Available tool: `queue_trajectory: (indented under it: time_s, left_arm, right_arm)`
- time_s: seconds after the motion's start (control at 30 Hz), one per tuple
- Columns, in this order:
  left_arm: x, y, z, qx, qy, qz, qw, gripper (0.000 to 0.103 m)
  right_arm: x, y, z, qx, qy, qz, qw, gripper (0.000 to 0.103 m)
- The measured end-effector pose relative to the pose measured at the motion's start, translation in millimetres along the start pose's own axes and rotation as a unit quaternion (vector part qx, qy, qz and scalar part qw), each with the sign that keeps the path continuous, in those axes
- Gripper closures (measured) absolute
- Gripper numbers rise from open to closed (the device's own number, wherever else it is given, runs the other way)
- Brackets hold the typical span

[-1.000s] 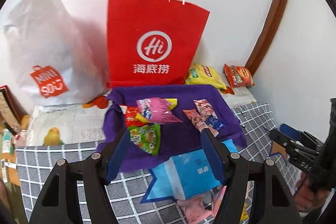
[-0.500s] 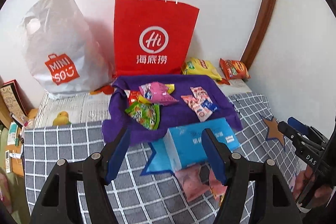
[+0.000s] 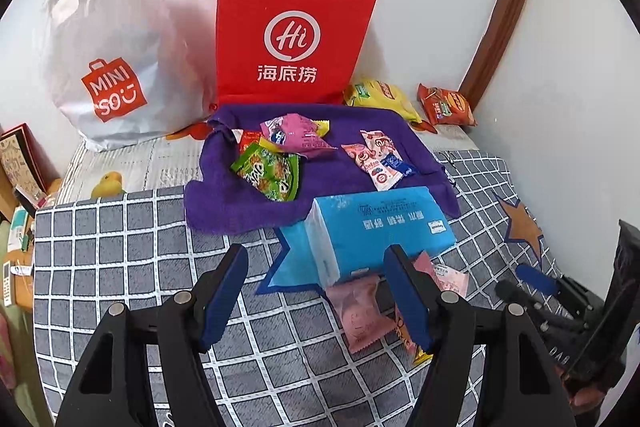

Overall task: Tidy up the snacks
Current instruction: 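Move both open tools back down to the snack pile beside the tissue box, then grasp the yellow chip bag with the right tool while the left tool grasps the pink peach packet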

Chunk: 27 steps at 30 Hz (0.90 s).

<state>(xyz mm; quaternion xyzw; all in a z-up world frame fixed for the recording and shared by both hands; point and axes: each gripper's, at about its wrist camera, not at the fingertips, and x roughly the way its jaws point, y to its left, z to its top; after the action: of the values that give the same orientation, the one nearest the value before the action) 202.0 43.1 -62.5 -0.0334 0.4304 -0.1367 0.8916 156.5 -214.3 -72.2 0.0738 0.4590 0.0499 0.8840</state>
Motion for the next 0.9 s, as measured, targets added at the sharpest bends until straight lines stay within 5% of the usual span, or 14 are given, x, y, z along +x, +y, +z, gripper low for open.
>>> queue_trajectory:
  time_s: [0.9]
  left_arm:
    - [14, 14, -18, -0.023, 0.044, 0.007, 0.9987, 0.035]
  right_arm:
    - [46, 31, -35, -0.031, 0.06, 0.029, 0.997, 0.038]
